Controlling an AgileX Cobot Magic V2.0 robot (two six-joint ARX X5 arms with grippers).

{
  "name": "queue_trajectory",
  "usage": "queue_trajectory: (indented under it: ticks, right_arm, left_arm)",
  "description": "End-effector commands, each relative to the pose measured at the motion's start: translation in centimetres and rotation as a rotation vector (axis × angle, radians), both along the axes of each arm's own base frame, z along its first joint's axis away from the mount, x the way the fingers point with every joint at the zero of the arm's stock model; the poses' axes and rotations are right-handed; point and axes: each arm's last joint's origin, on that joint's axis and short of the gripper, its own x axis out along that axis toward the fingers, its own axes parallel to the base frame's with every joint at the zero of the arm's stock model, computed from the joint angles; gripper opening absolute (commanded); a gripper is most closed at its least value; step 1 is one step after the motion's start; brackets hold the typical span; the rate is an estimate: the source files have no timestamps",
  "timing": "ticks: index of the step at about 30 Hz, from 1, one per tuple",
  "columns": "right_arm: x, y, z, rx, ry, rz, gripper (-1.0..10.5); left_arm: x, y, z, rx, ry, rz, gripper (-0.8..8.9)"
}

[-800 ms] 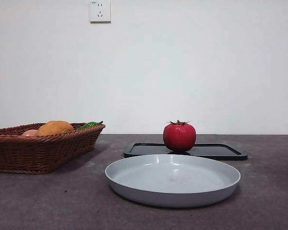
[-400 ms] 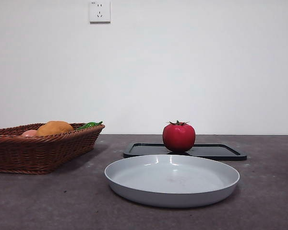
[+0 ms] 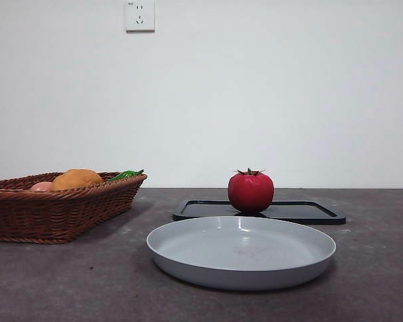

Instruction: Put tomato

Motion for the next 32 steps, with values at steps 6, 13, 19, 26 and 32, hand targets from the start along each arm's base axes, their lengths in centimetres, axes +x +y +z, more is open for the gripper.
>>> queue_trajectory:
  ticks: [6, 13, 19, 26, 32]
  right_arm:
    - [-0.9, -1.5, -6.9, -0.021, -0.136, -0.170, 0.1]
    - [-1.1, -2.0, -11.4, -0.025, -0.148, -0.252, 0.1]
    - [-0.9, -2.0, -13.9, -0.027, -0.112, -0.255, 0.1]
    - [-1.0, -2.0, -15.2, -0.028, -0.059, -0.270, 0.1]
    - [-1.2, -2.0, -16.3, -0.035, 0.055, -0.268, 0.1]
  left_arm:
    - [0.1, 0.0, -0.7, -0.007, 0.027, 0.004, 0.07]
    - [0.1, 0.0, -0.7, -0.008, 0.027, 0.003, 0.07]
    - [0.1, 0.0, -0.7, -0.007, 0.027, 0.004, 0.07]
    - [0.1, 0.0, -0.7, -0.008, 0.026, 0.004, 0.07]
    - [0.1, 0.0, -0.7, -0.007, 0.025, 0.004, 0.07]
